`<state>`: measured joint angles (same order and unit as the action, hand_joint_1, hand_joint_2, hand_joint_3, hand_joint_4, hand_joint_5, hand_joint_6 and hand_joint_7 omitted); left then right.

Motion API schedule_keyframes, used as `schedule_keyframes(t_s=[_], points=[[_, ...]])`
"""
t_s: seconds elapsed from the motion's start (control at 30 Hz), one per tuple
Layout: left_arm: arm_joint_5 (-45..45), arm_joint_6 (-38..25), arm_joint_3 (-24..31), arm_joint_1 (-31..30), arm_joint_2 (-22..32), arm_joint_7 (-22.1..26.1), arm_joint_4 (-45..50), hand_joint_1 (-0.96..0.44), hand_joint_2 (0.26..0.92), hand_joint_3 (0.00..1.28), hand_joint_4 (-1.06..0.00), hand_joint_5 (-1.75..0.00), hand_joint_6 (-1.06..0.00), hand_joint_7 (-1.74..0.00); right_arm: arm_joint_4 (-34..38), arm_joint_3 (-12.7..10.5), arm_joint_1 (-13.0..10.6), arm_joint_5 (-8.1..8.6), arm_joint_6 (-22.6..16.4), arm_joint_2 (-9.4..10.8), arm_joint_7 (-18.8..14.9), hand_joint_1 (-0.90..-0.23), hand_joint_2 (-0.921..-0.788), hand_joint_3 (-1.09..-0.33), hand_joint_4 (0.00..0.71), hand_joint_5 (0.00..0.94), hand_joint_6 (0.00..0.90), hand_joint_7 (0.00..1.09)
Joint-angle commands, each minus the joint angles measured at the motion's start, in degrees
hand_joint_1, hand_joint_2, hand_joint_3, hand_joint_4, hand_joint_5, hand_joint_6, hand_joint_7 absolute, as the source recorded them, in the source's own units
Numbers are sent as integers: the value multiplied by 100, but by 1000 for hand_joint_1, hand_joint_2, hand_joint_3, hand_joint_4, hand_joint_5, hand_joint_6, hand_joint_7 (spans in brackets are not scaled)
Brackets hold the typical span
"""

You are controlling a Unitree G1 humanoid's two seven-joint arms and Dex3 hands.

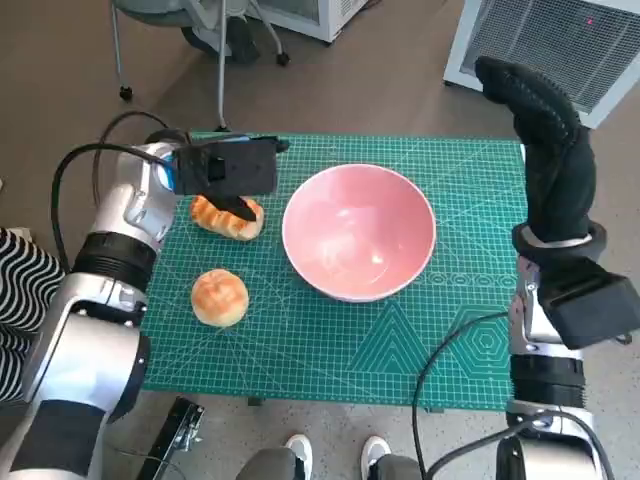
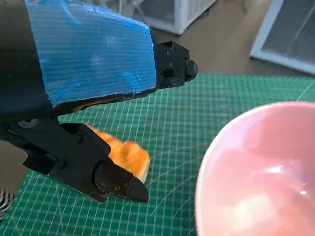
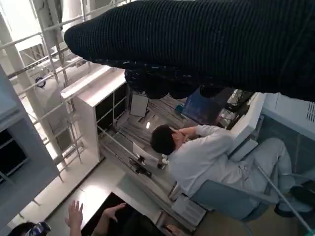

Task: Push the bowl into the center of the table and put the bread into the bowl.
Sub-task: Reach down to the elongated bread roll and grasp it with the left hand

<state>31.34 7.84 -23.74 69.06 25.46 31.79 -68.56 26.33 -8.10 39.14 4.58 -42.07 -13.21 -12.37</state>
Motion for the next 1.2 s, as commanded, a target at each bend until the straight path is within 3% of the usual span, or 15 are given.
schedule_keyframes(t_s=[0.03, 0.73, 1.2], points=[[265, -382, -238, 239, -166, -44, -448, -158, 709, 38, 1, 1, -106, -42, -56, -9, -221, 52, 115, -7, 17, -827, -921, -700, 212, 4, 21, 544], [926, -822, -850, 232, -280, -458, -767, -253, 704, 23, 1, 1, -119, -21, -212, -22, -331, -3, 183, -24, 80, -810, -921, -702, 209, 1, 24, 545], [924, -874, -873, 71, -412, -1035, -894, -182, 703, 17, 1, 1, -132, -18, -266, -37, -349, -37, 229, -46, 106, -806, -921, -702, 210, 1, 21, 545]])
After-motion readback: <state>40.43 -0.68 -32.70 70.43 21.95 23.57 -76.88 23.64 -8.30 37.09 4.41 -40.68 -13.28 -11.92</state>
